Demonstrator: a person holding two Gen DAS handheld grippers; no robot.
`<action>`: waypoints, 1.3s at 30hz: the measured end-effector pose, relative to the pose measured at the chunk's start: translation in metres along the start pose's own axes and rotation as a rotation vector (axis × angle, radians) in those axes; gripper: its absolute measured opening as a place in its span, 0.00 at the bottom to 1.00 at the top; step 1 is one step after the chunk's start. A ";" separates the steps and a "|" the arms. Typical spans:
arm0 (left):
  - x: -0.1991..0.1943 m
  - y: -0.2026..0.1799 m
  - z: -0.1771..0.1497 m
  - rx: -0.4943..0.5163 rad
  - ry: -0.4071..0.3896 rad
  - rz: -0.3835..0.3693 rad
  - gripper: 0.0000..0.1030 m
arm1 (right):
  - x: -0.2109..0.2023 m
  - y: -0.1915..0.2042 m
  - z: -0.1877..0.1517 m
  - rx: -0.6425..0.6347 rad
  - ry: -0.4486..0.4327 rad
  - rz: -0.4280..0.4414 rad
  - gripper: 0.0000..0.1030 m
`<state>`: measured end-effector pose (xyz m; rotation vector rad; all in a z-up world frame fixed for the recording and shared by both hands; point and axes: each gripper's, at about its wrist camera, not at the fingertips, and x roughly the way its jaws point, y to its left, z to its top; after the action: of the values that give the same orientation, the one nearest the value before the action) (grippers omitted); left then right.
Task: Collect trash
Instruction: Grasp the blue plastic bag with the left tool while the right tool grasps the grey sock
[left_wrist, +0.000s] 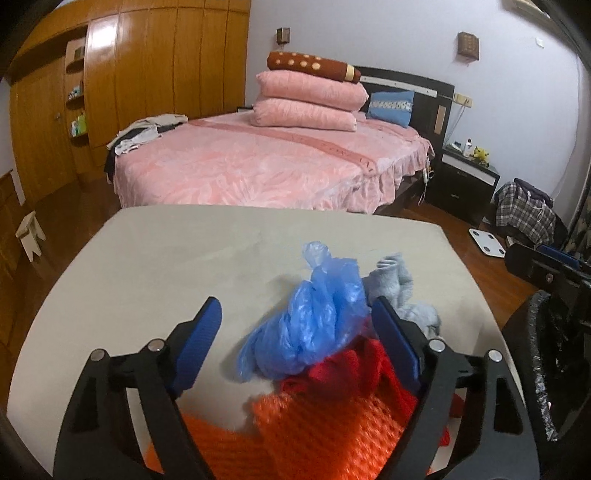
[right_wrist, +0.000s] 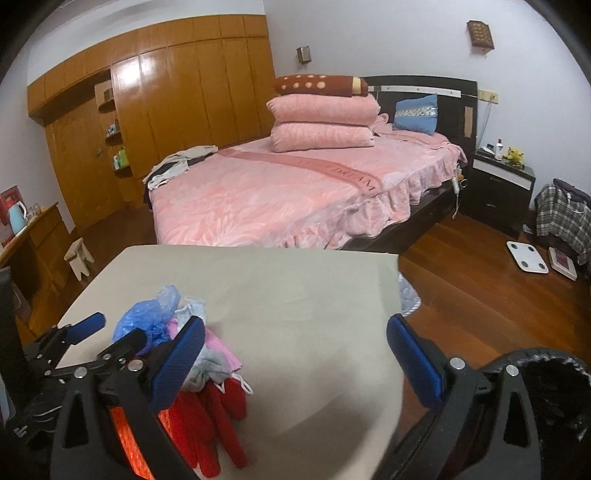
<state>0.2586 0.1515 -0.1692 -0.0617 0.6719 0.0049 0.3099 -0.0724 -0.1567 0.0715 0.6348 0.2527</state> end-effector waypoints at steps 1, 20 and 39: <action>0.004 0.000 0.000 0.001 0.006 -0.002 0.76 | 0.002 0.001 0.000 -0.002 0.001 0.002 0.94; 0.018 0.009 -0.004 -0.017 0.065 -0.075 0.34 | 0.018 0.018 -0.007 -0.022 0.024 0.041 0.94; -0.019 0.045 -0.003 -0.045 -0.001 0.028 0.34 | 0.055 0.067 -0.037 -0.100 0.128 0.124 0.66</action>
<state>0.2411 0.1961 -0.1619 -0.0958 0.6722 0.0467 0.3168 0.0061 -0.2084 -0.0015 0.7451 0.4106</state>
